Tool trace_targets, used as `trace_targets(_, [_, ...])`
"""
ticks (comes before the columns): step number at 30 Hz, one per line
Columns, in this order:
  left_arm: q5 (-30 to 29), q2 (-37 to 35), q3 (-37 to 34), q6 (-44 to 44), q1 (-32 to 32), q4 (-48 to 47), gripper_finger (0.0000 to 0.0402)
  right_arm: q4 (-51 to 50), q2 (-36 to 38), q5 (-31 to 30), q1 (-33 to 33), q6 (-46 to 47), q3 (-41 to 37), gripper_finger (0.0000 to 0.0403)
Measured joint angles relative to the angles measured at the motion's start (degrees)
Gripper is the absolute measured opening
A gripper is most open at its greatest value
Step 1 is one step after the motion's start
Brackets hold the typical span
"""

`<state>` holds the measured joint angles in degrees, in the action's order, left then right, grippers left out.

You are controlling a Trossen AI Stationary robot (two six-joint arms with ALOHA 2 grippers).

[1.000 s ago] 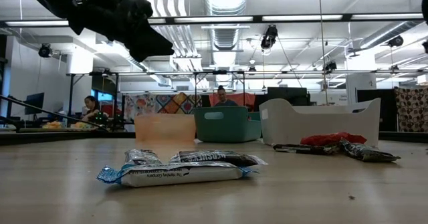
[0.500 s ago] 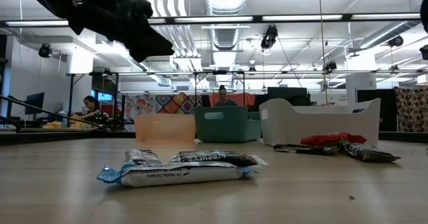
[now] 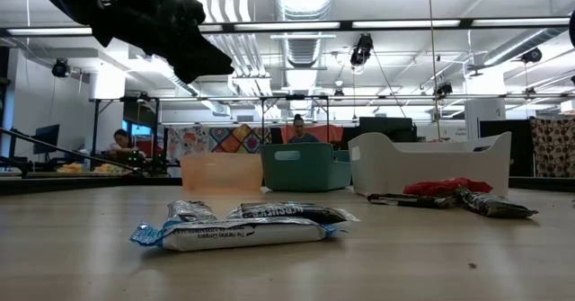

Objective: Sort candy
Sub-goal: Put the bottom red chocolate bar into the white bin

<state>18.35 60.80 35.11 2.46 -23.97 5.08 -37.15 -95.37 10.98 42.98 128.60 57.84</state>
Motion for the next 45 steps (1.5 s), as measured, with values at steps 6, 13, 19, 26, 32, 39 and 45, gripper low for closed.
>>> trace_targets(6, [-1.9, 0.0, -0.01, 0.0, 0.02, 0.0, 0.0127, 0.05, 0.04, 0.0, 0.0, -0.59, 0.0, 0.0047])
trace_targets(13, [-2.82, 0.0, 0.0, -0.07, 0.02, 0.0, 0.0127, -0.26, 1.52, 1.44, -0.26, -2.53, 0.0, 0.0032])
trace_targets(19, [-2.82, 0.0, 0.0, -0.46, -0.02, 0.02, 0.0127, -0.7, 6.62, 0.61, -1.03, -5.85, 0.0, 0.0033])
trace_targets(26, [-2.8, 0.0, -0.02, -1.15, 0.04, 0.04, 0.0127, -0.97, 14.32, -16.6, -2.49, -15.57, 0.0, 0.0033])
trace_targets(32, [-2.8, 0.0, -0.02, -1.53, 0.17, 0.07, 0.0127, -1.05, 19.43, -39.48, -5.48, -33.22, 0.0, 0.0033])
trace_targets(39, [-2.8, 0.0, -0.02, -2.6, 0.17, 0.09, 0.0127, -0.69, 21.77, -62.03, -10.91, -55.56, 0.0, 0.0033])
trace_targets(45, [-2.78, 0.0, -0.01, -3.31, 0.17, 0.08, 0.0127, -0.72, 20.98, -74.06, -17.27, -66.03, 0.0, 0.0033])
